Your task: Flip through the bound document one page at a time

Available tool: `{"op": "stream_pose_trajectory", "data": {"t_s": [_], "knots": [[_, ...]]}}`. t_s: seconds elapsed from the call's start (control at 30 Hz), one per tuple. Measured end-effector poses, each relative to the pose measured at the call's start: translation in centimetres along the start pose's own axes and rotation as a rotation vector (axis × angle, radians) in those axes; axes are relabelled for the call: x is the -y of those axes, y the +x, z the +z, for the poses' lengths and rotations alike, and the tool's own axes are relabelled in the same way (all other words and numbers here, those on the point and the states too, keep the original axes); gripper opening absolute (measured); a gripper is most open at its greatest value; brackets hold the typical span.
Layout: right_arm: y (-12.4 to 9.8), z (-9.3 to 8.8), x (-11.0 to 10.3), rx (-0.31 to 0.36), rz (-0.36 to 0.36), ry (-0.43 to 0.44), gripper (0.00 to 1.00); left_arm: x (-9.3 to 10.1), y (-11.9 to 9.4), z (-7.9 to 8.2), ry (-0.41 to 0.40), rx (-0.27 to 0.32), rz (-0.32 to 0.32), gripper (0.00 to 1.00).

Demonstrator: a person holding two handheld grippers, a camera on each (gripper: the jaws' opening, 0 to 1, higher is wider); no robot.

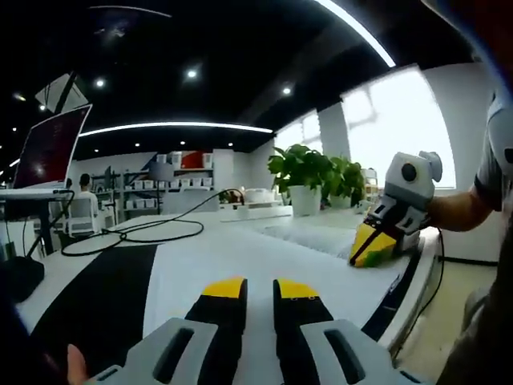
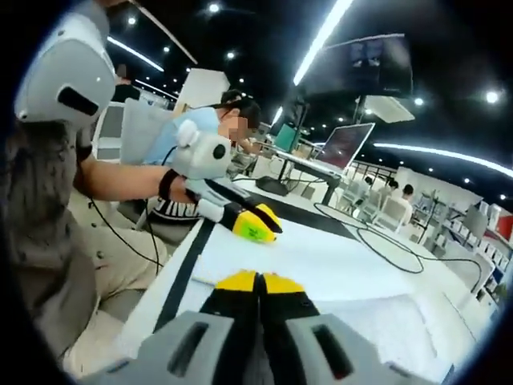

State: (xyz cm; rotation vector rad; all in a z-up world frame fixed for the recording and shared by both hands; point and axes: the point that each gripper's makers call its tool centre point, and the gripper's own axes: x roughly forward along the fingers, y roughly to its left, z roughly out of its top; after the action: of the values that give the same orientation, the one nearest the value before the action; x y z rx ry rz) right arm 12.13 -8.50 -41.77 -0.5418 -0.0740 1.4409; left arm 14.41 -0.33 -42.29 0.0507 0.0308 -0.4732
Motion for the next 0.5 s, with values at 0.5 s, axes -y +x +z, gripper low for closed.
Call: {"op": "stream_pose_trajectory", "data": {"t_s": [0.5], "knots": [[0.3, -1.6, 4.1, -0.059, -0.058, 0.01, 0.01, -0.2, 0.2, 0.1, 0.0, 0.0, -0.006, 0.15]]}}
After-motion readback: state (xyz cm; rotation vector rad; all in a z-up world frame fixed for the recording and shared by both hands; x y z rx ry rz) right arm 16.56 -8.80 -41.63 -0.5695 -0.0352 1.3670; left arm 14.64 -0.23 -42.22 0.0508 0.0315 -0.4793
